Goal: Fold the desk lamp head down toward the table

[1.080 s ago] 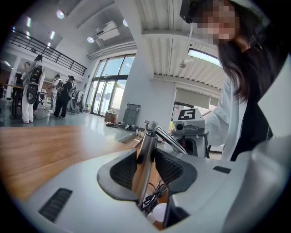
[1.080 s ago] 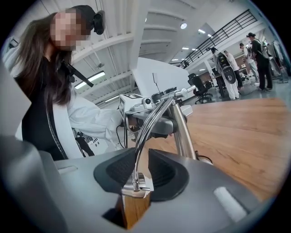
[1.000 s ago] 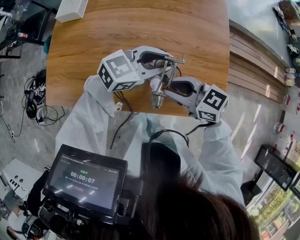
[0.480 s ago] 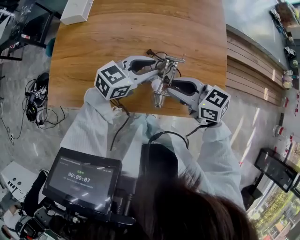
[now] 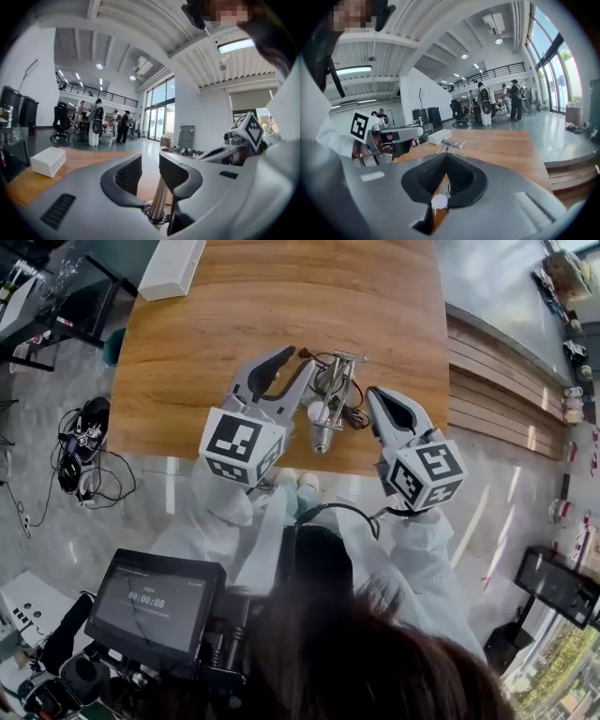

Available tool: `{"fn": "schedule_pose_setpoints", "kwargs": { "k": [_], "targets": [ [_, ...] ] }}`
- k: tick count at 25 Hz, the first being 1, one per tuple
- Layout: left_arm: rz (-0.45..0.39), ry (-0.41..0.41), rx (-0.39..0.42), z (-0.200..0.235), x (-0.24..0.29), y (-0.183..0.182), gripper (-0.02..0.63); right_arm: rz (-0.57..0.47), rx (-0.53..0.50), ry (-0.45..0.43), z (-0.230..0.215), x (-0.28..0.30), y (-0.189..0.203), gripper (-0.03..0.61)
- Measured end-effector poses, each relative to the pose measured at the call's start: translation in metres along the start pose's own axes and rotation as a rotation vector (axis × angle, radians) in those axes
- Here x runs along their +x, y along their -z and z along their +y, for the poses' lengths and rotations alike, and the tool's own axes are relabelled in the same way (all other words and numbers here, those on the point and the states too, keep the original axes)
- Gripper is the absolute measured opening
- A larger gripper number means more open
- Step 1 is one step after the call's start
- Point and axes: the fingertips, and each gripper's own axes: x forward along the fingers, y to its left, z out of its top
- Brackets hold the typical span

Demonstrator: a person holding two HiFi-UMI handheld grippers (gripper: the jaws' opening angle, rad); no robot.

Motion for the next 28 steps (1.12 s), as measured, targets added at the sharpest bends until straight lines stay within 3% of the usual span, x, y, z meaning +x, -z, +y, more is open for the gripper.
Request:
{"fn": "schedule_pose_setpoints", "kwargs": {
  "k": [4, 8, 13, 17, 28],
  "targets": [
    [-0.056, -0.073, -0.020, -0.023, -0.017, -0.037, 0.078, -0.088, 0.045, 0.045, 0.019, -0.009, -0.024, 0.002],
    [-0.059, -0.093, -0.002, -0.038, -0.024, -0.045, 0.002, -0.160, 0.049, 0.070, 0.029, -0.020, -0.043, 0.002],
    [-0.054, -0.096, 0.053, -0.057, -0.028, -0.046, 0.002, -0.196, 0.000, 0.077, 0.039, -0.032, -0.053, 0.000],
    [-0.056, -0.082, 0.045, -0.068, -0.029, -0.044, 0.002, -0.180, -0.008, 0.038, 0.048, -0.034, -0.052, 0.000],
    [-0.052, -0.083, 0.025, -0.070, -0.033, -0.045, 0.002, -0.201, -0.055, 0.055, 0.054, -0.044, -0.060, 0.000]
  ]
}}
